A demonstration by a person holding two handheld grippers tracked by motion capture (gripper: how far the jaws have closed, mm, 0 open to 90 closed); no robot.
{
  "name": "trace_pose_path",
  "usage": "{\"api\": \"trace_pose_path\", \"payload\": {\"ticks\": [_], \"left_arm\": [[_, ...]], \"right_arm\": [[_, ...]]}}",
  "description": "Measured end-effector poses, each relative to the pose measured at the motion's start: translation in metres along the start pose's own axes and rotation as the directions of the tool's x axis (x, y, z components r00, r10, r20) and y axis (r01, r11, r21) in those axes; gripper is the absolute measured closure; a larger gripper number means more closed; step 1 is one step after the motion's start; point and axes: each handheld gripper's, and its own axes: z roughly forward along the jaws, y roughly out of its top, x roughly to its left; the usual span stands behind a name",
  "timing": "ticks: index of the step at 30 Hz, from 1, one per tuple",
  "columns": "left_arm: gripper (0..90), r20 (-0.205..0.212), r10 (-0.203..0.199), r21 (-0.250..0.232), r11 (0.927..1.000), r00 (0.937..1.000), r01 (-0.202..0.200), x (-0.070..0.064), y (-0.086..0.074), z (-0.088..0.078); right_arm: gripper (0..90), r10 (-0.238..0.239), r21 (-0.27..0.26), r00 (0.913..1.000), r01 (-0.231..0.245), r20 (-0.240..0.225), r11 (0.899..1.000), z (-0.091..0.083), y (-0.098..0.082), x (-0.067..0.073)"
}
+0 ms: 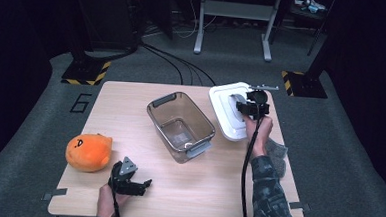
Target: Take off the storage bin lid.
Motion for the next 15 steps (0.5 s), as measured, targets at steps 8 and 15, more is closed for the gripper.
{"api": "trace_pose_path", "payload": {"ticks": [8, 15], "left_arm": [[11.2, -0.001, -0.001, 0.0, 1.0, 1.0, 0.001, 0.0, 0.0, 0.0], [11.2, 0.0, -0.002, 0.0, 1.0, 1.0, 0.002, 0.0, 0.0, 0.0]], "right_arm": [[66.5, 0.002, 0.015, 0.9999, -0.002, 0.01, 1.0, 0.013, -0.007, 0.004], [66.5, 0.011, 0.025, 0.9999, -0.011, 0.01, 1.0, 0.024, -0.014, 0.005]]}}
